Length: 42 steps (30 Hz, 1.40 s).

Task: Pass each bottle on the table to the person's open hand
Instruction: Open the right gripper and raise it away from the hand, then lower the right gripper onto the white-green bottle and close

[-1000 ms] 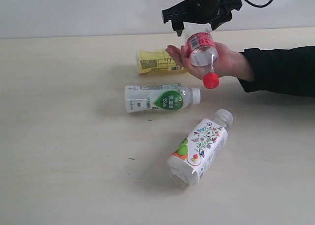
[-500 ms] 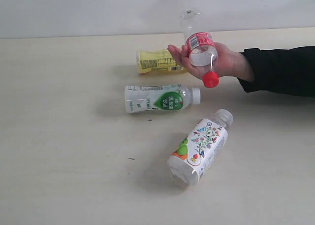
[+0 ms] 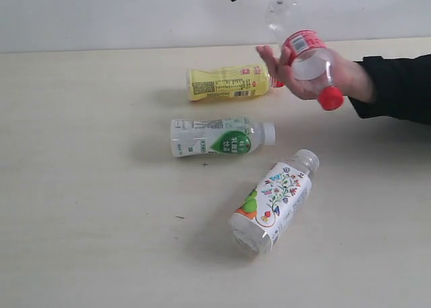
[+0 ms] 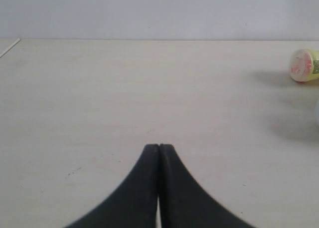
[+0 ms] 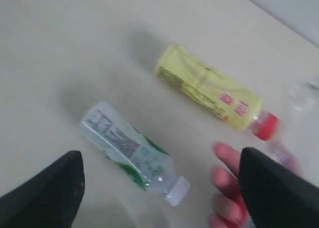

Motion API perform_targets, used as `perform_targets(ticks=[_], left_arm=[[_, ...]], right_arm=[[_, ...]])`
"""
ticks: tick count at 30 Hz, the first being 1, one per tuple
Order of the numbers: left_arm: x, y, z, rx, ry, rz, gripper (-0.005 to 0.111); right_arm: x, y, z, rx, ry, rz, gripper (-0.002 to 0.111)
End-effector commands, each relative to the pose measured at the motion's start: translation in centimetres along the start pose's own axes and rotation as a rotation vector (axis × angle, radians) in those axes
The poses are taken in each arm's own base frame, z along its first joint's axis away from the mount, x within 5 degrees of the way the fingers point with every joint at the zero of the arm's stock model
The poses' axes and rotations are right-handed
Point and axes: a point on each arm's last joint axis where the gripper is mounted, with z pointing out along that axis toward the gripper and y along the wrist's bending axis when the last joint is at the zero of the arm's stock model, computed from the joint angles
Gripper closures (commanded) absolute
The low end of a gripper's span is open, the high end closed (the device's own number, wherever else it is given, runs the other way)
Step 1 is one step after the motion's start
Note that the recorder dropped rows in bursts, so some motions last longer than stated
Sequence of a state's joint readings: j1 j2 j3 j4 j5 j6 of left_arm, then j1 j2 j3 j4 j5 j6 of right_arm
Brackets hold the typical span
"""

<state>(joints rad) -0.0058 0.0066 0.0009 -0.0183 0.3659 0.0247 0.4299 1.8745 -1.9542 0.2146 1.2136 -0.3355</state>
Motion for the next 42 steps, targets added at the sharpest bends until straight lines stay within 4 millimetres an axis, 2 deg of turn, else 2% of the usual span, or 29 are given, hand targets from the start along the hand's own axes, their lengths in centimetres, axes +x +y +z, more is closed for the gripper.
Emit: perform_targets(ticks=[1, 5, 9, 12, 15, 22, 27, 42], left_arm=[[-0.1, 0.0, -0.1, 0.006, -0.017, 0.0, 0.107], [-0.1, 0.0, -0.1, 0.006, -0.017, 0.0, 0.107], [-0.1, 0.0, -0.1, 0.006, -0.017, 0.0, 0.107], [-0.1, 0.0, -0.1, 0.006, -0.017, 0.0, 0.107], [-0.1, 0.0, -0.1, 0.006, -0.017, 0.0, 0.107], [-0.1, 0.0, -0.1, 0.006, -0.017, 0.0, 0.107], [-0.1, 0.0, -0.1, 0.006, -0.017, 0.0, 0.107], [-0.1, 0.0, -0.1, 0.006, -0.017, 0.0, 0.107]], right_arm=[[-0.5, 1.1, -0.9, -0.119, -0.067, -0.1, 0.029], [-0.6, 1.7, -0.8, -0.118, -0.066, -0.187, 0.029], [-0.5, 3.2, -0.1, -0.13, -0.05, -0.32, 0.029], [0.0, 4.8, 1.2, -0.165, -0.012, -0.429, 0.029], [1.0, 5.5, 2.7, -0.156, 0.059, -0.529, 0.029], [3.4, 5.1, 5.3, -0.115, 0.213, -0.592, 0.029], [4.5, 4.9, 7.1, -0.129, 0.227, -0.684, 0.029], [5.8, 4.5, 14.1, -0.206, 0.274, -0.747, 0.029]])
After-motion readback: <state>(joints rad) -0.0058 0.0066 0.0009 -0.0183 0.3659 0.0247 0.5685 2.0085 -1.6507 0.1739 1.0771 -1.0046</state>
